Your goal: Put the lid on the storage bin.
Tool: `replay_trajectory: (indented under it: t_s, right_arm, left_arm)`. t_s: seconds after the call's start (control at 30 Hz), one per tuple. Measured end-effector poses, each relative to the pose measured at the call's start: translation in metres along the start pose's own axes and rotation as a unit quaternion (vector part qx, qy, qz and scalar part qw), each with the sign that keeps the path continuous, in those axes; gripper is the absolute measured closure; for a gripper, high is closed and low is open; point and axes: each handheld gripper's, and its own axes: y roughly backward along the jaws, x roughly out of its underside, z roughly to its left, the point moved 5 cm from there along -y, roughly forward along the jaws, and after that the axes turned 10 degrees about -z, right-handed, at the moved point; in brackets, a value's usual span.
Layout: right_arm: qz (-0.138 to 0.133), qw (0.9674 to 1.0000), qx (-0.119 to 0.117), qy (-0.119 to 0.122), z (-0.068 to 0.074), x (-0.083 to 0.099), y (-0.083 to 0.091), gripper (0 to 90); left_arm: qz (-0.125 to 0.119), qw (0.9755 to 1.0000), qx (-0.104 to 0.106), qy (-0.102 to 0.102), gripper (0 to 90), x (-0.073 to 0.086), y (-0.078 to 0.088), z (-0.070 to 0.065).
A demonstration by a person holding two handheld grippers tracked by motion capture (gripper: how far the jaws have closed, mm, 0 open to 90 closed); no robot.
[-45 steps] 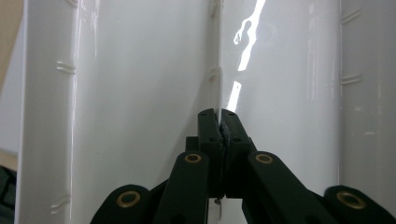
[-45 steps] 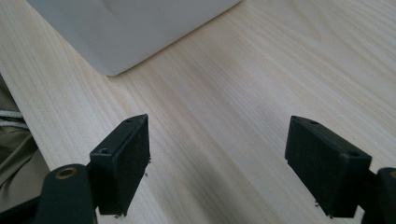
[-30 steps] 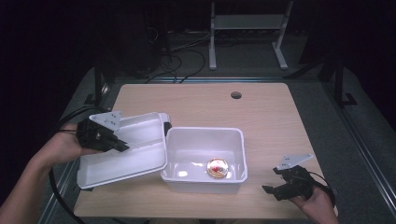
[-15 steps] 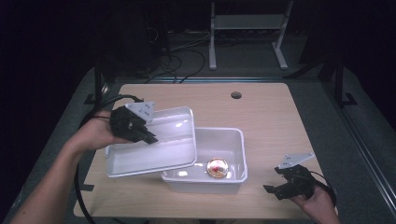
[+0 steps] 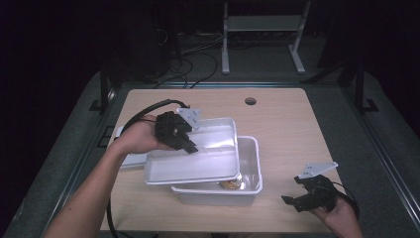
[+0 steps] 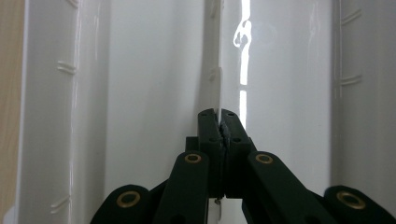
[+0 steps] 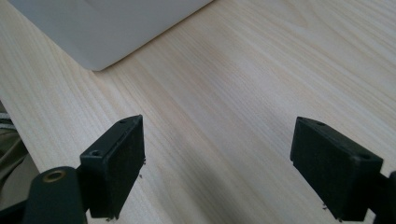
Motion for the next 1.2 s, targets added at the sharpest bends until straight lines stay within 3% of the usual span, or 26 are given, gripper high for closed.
replay_trajectory:
  t_s: [0.33,0.57,1.2]
  right_arm:
    - [-0.001,1.0000,0.000,0.005,0.002,-0.002,0.000,17.3]
    - [-0.002,1.0000,0.000,0.006,0.002,-0.002,0.000,17.3]
    - [-0.002,1.0000,-0.001,0.008,0.003,-0.002,-0.001,17.3]
  left_arm:
    - [0.011,0.9998,0.018,-0.008,89.4,-0.017,-0.028,0.002]
    - [0.019,0.9994,0.028,-0.008,89.4,-0.021,-0.044,0.006]
    - [0.044,0.9982,0.037,-0.016,89.4,-0.025,-0.070,0.011]
